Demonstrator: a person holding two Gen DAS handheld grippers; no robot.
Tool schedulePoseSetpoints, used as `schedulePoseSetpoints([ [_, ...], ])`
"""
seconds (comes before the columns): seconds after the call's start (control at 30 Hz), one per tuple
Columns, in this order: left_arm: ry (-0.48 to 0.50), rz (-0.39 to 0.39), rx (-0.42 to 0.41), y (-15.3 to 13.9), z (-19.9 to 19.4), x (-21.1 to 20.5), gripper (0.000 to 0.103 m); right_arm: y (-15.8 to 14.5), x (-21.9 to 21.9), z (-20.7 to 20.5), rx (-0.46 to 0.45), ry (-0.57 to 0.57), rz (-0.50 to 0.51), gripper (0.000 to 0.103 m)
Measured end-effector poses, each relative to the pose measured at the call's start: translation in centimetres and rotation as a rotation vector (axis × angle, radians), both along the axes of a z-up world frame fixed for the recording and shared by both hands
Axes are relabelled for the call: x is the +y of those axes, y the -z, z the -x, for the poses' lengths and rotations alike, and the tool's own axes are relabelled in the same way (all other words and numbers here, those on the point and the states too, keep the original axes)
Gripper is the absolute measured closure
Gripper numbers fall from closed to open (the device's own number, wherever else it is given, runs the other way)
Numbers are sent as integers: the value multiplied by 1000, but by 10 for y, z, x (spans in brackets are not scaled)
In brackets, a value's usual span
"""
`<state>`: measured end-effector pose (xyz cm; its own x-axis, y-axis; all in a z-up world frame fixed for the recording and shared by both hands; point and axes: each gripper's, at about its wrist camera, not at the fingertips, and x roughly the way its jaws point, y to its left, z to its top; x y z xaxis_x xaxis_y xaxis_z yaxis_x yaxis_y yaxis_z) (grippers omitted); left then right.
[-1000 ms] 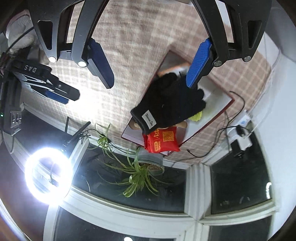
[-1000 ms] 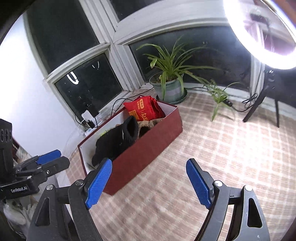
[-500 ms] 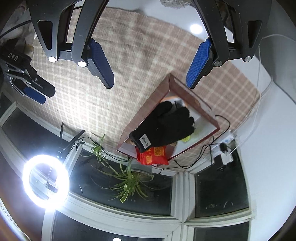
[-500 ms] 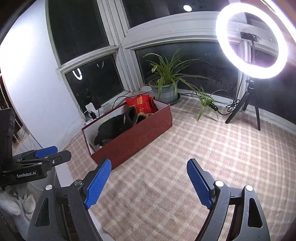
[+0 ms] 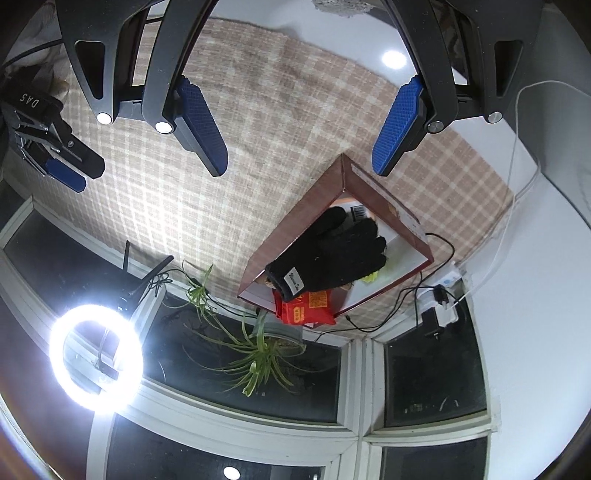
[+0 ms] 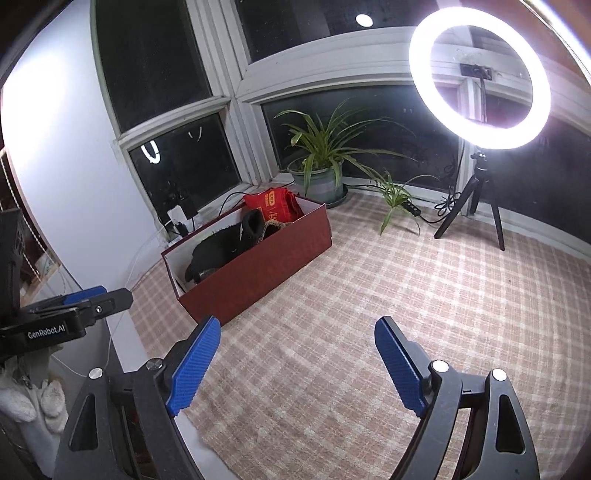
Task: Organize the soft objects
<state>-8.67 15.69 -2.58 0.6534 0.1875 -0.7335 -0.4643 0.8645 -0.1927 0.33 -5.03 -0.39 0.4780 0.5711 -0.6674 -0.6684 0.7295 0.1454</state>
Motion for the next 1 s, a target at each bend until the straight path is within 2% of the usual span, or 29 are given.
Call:
schedulePoseSetpoints([
  [1.0,11,-2,-1,0,-7,1,22,2,-3,-3,19,19,-17,17],
])
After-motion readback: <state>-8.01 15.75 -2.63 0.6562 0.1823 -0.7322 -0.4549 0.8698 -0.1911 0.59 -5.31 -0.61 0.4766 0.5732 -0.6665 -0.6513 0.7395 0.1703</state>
